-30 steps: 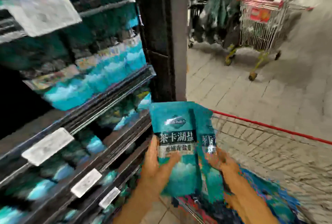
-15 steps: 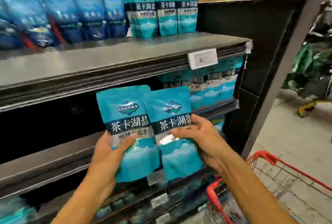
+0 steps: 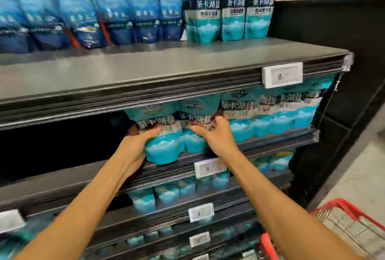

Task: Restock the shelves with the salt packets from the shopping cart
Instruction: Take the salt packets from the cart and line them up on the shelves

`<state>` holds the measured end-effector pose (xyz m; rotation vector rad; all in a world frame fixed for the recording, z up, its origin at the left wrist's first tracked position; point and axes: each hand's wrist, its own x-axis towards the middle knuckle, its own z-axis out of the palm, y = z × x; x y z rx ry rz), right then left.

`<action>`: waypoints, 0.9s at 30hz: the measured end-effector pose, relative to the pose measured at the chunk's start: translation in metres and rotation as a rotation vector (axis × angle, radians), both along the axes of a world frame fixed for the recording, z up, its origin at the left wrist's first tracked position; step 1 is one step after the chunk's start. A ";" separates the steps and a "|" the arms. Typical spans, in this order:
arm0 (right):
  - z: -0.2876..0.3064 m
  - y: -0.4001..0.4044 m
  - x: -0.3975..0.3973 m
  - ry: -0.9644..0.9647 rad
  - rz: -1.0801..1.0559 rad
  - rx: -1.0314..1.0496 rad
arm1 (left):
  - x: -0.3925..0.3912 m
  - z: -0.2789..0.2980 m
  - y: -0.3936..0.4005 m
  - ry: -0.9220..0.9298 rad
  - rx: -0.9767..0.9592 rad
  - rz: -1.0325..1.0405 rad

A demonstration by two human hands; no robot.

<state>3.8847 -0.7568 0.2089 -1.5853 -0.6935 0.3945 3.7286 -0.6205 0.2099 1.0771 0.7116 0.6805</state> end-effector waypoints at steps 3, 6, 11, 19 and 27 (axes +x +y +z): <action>-0.020 -0.010 0.000 -0.237 -0.047 -0.113 | 0.022 -0.007 0.002 0.032 0.034 -0.088; -0.031 -0.017 -0.003 -0.386 -0.169 -0.121 | 0.032 -0.012 0.007 0.060 0.176 -0.252; -0.038 -0.028 -0.002 -0.470 -0.416 -0.147 | 0.048 -0.014 0.005 0.056 0.281 -0.334; -0.038 -0.037 0.010 -0.495 -0.446 -0.226 | 0.063 -0.012 0.000 0.147 0.200 -0.436; -0.044 -0.039 0.011 -0.457 -0.409 -0.143 | 0.057 -0.020 0.005 0.084 0.276 -0.339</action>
